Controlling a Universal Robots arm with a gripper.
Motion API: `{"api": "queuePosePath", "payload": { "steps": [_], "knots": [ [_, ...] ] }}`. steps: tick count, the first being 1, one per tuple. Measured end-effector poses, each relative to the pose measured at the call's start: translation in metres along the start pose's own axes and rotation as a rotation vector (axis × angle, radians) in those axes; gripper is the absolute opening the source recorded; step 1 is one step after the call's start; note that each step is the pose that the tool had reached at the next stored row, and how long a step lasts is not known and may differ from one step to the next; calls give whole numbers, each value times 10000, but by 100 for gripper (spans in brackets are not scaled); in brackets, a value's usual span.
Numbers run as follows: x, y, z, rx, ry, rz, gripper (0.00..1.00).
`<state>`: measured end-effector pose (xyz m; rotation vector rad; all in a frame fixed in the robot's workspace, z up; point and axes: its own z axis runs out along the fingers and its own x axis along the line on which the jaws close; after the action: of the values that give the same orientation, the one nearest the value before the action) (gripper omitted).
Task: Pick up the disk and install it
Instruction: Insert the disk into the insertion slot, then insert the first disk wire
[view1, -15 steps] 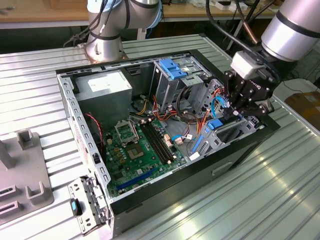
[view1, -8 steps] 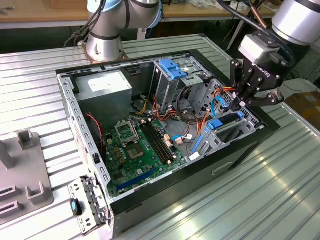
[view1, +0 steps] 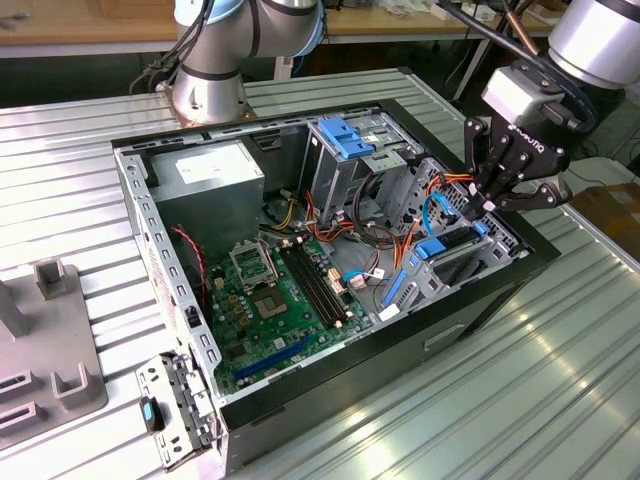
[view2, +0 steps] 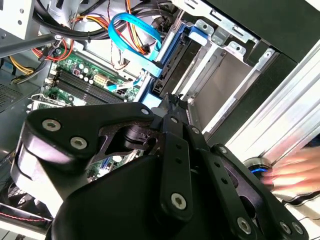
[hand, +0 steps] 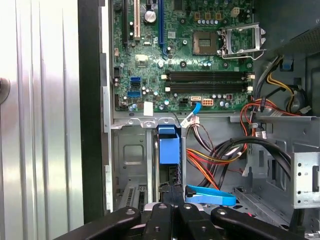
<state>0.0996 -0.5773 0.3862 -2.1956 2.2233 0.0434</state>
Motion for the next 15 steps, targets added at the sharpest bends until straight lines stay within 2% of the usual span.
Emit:
{"api": "queuePosePath", "payload": {
  "steps": [13,14,15],
  "knots": [
    [0,-7,0,1,-3,1,11],
    [0,-7,0,0,-3,0,17],
    [0,-7,0,0,-4,0,36]
  ]
}}
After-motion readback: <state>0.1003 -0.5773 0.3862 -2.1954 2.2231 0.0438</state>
